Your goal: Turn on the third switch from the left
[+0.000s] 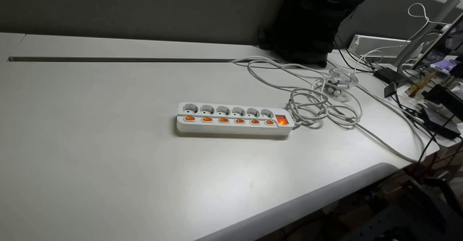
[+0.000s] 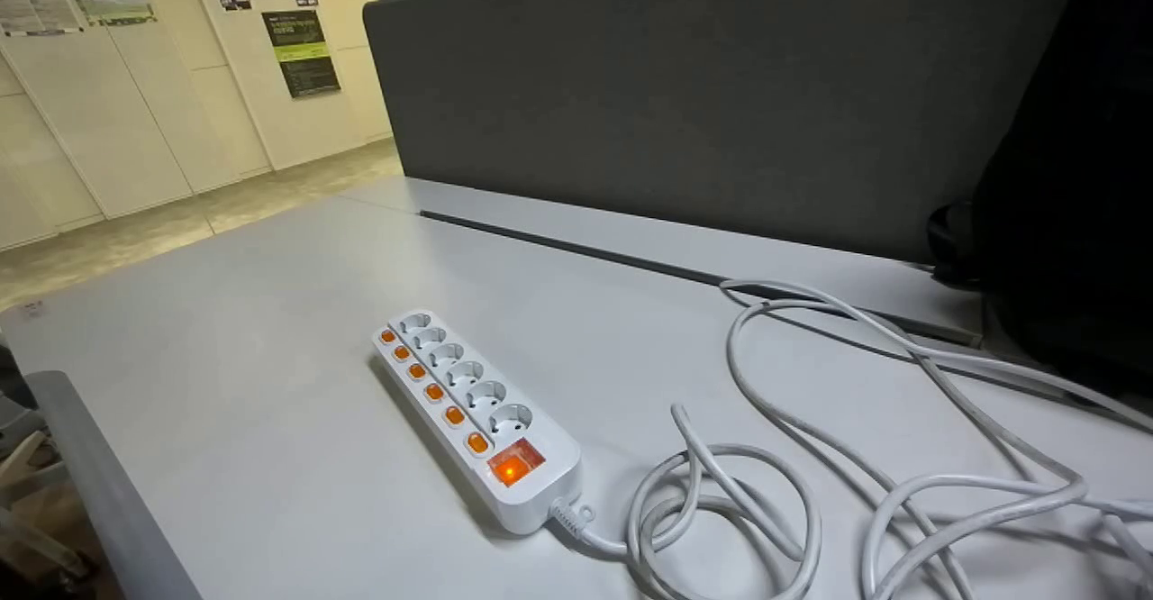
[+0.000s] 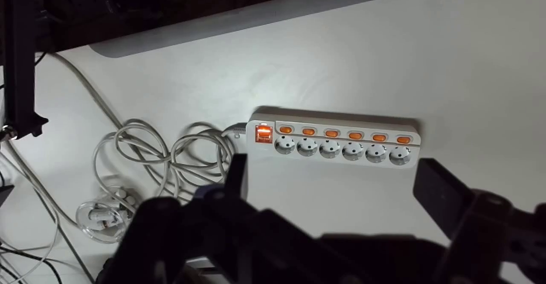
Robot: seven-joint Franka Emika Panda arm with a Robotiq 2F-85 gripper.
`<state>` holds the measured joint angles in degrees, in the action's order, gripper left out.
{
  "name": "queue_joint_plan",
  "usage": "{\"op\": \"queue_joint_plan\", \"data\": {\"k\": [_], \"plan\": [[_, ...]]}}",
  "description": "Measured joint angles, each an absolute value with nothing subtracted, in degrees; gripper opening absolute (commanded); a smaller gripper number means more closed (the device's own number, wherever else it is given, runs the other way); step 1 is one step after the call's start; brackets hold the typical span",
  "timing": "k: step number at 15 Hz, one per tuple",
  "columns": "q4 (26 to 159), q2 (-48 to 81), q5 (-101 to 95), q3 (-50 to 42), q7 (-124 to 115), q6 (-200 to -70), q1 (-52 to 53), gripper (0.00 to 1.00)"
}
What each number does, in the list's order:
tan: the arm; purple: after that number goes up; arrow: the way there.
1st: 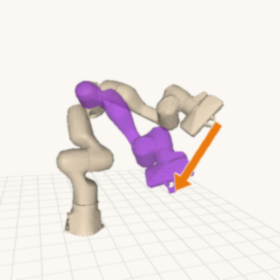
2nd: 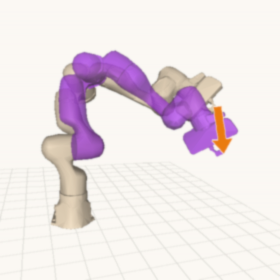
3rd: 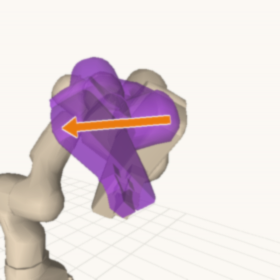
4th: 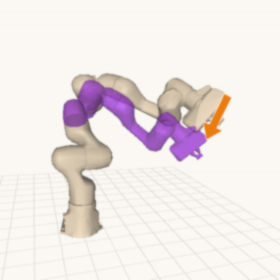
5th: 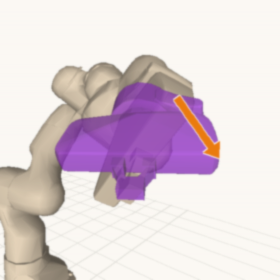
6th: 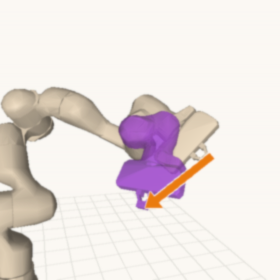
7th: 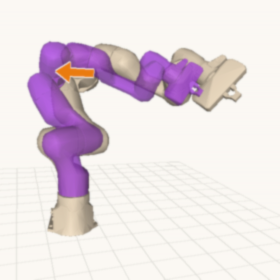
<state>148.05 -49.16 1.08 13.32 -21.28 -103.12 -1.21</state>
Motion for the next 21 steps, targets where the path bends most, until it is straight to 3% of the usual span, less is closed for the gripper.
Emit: {"op": "queue_joint_plan", "data": {"k": [12,21], "plan": [[153.7,-34.0,1.1,16.7,-24.7,-132.0,-1.4,1.00],[151.2,-15.9,-9.2,17.6,-34.0,-141.3,-5.5,1.00]]}}
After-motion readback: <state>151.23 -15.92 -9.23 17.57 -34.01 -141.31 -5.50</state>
